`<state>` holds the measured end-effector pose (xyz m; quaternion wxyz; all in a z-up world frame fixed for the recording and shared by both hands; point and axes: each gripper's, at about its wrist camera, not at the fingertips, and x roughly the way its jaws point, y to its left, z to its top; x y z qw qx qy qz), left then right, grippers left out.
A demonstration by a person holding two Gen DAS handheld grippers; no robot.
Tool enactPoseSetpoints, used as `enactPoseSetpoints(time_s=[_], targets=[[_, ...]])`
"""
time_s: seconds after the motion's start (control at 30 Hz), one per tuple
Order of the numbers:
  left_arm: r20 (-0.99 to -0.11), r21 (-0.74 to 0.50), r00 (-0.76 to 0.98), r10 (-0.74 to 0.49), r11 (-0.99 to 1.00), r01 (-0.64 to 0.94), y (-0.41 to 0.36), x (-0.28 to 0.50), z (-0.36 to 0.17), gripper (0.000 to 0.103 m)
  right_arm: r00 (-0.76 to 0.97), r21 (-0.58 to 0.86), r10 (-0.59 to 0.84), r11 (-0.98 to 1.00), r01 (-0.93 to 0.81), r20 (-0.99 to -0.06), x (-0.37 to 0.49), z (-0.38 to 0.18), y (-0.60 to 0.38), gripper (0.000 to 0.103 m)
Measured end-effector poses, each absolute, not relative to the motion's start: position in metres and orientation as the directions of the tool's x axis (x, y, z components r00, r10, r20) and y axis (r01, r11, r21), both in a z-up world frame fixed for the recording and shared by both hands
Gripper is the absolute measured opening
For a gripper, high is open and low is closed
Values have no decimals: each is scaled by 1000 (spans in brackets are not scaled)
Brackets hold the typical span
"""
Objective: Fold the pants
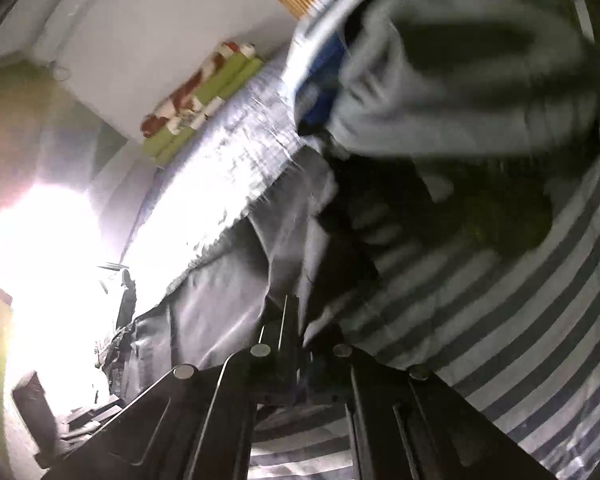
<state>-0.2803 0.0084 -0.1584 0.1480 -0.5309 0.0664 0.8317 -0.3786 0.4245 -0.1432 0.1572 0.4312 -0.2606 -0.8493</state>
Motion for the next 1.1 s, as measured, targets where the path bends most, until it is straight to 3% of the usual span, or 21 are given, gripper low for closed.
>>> enactPoseSetpoints(time_s=[0.07, 0.27, 0.37, 0.47, 0.53, 0.67, 0.87, 0.93, 1.1], targets=[[-907, 37, -405, 116, -936, -351, 11, -275, -178, 29, -583, 538, -457, -842, 41, -672, -379, -142, 420, 2], [-863, -80, -472, 178, -972, -221, -37, -268, -140, 30, -579, 501, -415, -866, 14, -702, -378, -142, 417, 2], [-847, -141, -488, 212, -974, -178, -66, -259, -134, 38, -586, 459, -388, -888, 30, -712, -378, -134, 409, 2], [-917, -90, -367, 158, -977, -196, -69, -262, -169, 41, -588, 440, -378, -897, 41, -715, -380, -125, 397, 2], [-906, -60, -398, 142, -976, -211, -68, -256, -168, 41, -591, 443, -380, -895, 42, -712, -379, -120, 391, 2], [-857, -130, -477, 198, -977, -171, -81, -238, -139, 41, -601, 435, -378, -899, 55, -704, -376, -106, 389, 2], [-864, -96, -430, 261, -924, -369, -21, -191, -141, 42, -603, 463, -386, -886, 32, -698, -392, -92, 391, 2], [-891, -8, -413, 189, -916, -402, 1, -190, -158, 42, -599, 467, -388, -884, 27, -700, -395, -94, 389, 2], [-886, -43, -432, 170, -957, -287, -10, -218, -160, 42, -588, 482, -400, -876, 19, -703, -395, -101, 391, 2]])
